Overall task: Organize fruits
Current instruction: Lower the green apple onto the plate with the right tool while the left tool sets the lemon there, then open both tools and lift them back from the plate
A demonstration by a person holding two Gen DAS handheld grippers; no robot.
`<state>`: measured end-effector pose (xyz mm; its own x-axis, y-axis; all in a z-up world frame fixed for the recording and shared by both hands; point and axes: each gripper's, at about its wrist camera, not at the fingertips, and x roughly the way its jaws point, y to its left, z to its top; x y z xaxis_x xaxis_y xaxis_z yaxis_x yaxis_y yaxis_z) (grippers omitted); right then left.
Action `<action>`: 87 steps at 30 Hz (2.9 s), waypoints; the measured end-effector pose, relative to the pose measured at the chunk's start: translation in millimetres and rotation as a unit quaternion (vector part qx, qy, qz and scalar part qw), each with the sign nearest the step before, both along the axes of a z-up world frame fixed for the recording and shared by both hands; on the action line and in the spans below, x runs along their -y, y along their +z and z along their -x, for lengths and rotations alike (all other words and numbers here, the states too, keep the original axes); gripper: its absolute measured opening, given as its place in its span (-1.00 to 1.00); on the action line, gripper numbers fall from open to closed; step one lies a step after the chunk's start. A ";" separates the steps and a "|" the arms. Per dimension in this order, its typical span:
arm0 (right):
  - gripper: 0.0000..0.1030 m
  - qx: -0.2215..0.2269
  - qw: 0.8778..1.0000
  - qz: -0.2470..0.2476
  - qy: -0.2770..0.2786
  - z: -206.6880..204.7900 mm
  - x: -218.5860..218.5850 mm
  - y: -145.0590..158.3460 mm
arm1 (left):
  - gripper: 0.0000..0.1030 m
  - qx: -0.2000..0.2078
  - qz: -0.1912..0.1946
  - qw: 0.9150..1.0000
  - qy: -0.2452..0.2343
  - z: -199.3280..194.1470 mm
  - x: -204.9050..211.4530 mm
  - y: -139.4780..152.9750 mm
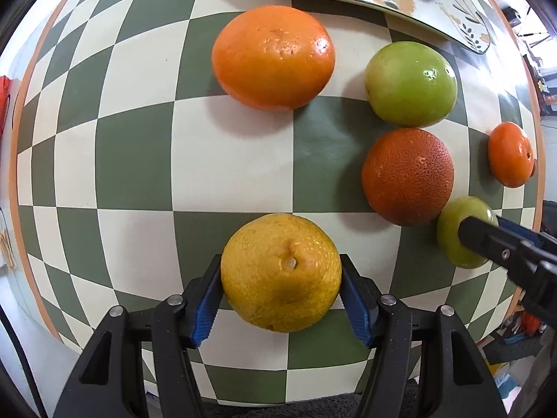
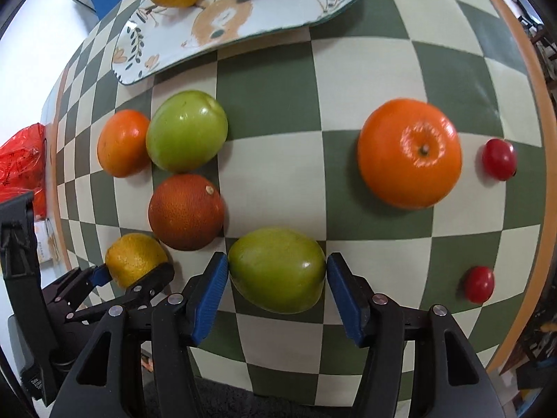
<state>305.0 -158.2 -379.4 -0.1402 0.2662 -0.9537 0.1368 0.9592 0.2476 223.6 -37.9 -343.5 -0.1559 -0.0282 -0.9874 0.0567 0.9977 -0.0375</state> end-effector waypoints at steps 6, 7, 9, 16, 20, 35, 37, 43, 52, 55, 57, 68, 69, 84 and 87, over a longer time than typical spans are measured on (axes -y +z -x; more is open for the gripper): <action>0.23 -0.025 0.999 -0.027 -0.017 2.2 -4.2 -17.4 | 0.17 -0.002 0.001 1.000 0.001 1.0 3.2 0.4; 0.23 -0.031 0.999 -0.033 -0.020 2.7 -7.5 -22.0 | 0.17 -0.002 0.001 1.000 0.001 1.2 2.8 0.4; 0.23 -0.041 0.998 -0.043 -0.027 6.4 -9.7 -28.1 | 0.17 -0.003 0.002 1.000 0.002 -1.4 0.0 -0.1; 0.20 -0.028 0.999 -0.025 -0.007 13.0 -20.5 -20.5 | 0.16 -0.006 0.013 1.000 0.013 -8.7 -14.1 4.7; 0.20 -0.017 0.998 -0.052 -0.027 11.6 -11.6 -0.1 | 0.16 0.019 0.033 0.999 0.019 -23.4 -19.3 36.8; 0.20 0.108 0.994 -0.003 -0.019 -160.6 17.4 65.2 | 0.17 0.084 0.033 0.996 0.006 -210.8 -24.1 74.3; 0.20 0.105 0.994 0.016 -0.003 -173.2 13.6 55.2 | 0.17 0.066 0.024 0.997 0.003 -227.7 -24.1 56.4; 0.20 0.101 0.993 0.049 0.023 -189.0 4.1 11.9 | 0.17 0.041 0.016 0.999 -0.005 -251.3 -15.7 25.3; 0.22 0.097 0.994 0.046 0.019 -191.6 8.8 1.2 | 0.17 0.020 0.015 1.000 -0.010 -258.4 -9.0 6.3; 0.50 0.099 0.994 0.054 0.014 -189.6 17.5 6.8 | 0.29 0.025 0.014 1.000 -0.008 -261.3 -10.0 6.6; 0.58 0.099 0.994 0.047 0.005 -189.6 23.5 10.6 | 0.53 0.032 0.012 0.999 -0.010 -260.6 -8.5 9.7; 0.86 0.118 0.988 0.097 -0.012 -166.8 43.5 59.3 | 0.72 0.100 -0.007 0.995 0.007 -234.1 -22.5 54.5; 0.86 0.121 0.987 0.103 -0.010 -163.8 42.3 63.7 | 0.71 0.111 -0.012 0.994 0.008 -227.0 -23.7 60.9; 0.86 0.185 0.975 0.125 -0.007 -104.9 26.3 145.4 | 0.71 0.197 -0.007 0.980 0.003 -128.3 -20.0 142.4; 0.86 0.200 0.972 0.126 -0.003 -88.8 23.5 164.6 | 0.71 0.211 -0.002 0.978 0.002 -114.3 -19.2 158.6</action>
<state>393.7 -181.6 -214.9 0.2562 0.0164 -0.9665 0.0839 0.9957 0.0391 337.9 -18.7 -184.9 0.2651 -0.0242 -0.9639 0.0632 0.9980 -0.0076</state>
